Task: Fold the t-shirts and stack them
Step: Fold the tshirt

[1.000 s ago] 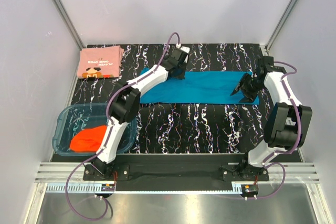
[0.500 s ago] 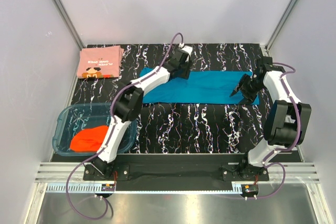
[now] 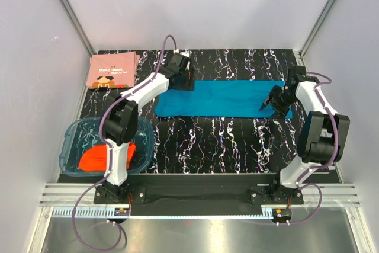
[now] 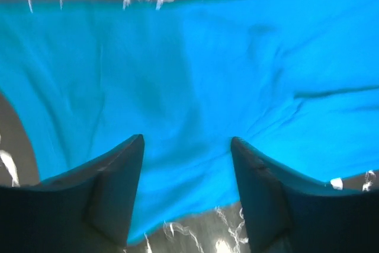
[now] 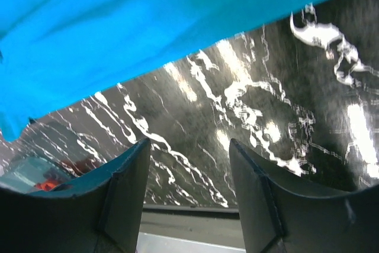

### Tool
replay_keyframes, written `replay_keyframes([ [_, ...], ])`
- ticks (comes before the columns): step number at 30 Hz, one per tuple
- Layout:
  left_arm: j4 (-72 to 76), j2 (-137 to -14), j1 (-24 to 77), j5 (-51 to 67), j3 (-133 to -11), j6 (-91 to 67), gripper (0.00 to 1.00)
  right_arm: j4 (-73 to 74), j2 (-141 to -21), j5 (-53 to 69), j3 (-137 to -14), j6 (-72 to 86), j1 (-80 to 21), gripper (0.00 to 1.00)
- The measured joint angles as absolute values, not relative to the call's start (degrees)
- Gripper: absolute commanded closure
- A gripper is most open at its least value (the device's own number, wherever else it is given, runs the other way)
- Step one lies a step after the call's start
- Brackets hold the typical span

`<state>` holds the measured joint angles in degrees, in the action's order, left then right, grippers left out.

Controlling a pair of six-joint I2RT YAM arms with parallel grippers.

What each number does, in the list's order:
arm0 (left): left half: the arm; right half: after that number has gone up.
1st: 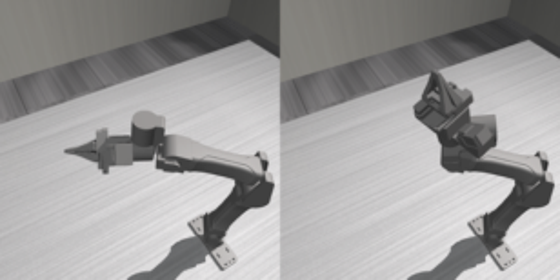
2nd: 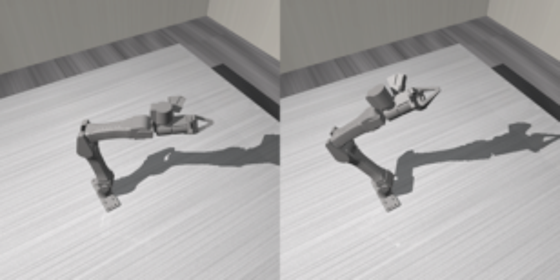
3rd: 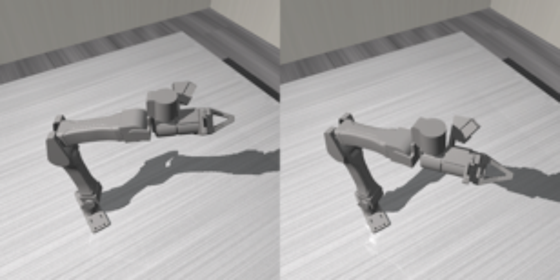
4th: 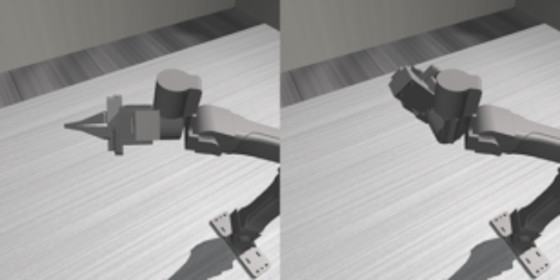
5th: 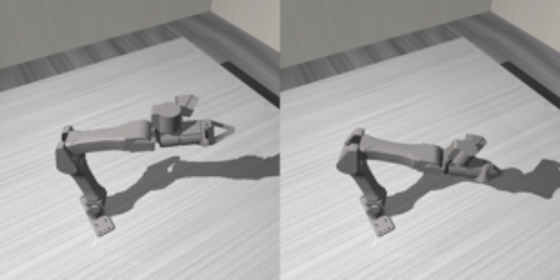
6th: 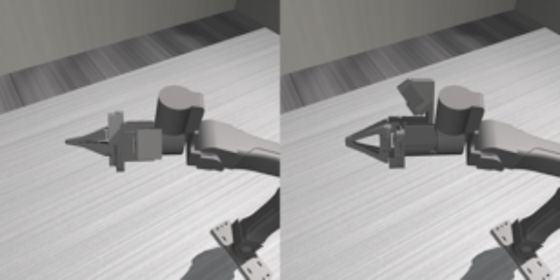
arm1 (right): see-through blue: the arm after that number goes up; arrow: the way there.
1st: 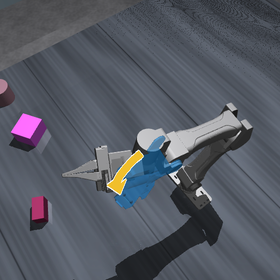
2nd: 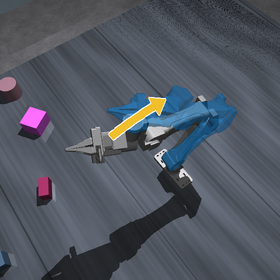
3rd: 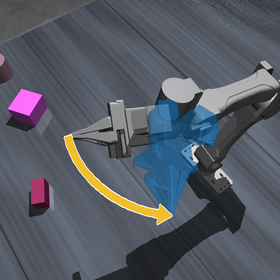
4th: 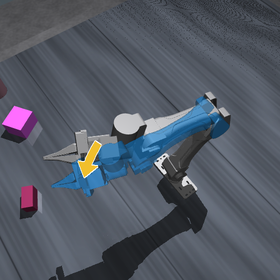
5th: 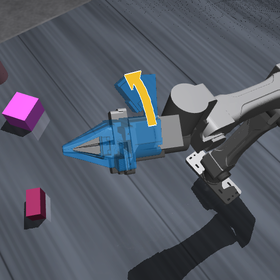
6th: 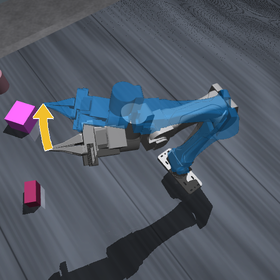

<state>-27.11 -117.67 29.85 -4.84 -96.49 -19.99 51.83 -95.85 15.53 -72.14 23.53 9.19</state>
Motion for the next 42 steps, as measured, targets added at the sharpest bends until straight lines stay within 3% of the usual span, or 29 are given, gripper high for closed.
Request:
replay_keyframes([
  [6,-38.00,-118.13,29.54,0.82,-98.54,-27.33,0.14,50.13,-104.27,11.22,-79.99,22.20,7.68,0.30],
  [14,-44.99,-118.41,30.09,0.36,-100.73,-41.12,0.16,49.28,-112.18,6.50,-91.90,15.66,3.64,0.26],
  [24,-50.87,-127.59,29.17,-2.22,-102.89,-51.75,0.10,49.93,-126.08,3.07,-106.02,12.38,1.21,0.26],
  [37,-55.83,-134.56,26.11,-3.38,-114.45,-44.51,0.14,51.77,-130.56,-6.83,-106.08,13.41,1.15,0.25],
  [42,-57.04,-137.53,25.54,-3.36,-119.46,-34.44,0.14,49.28,-125.58,-6.57,-97.60,16.23,1.10,0.25],
])
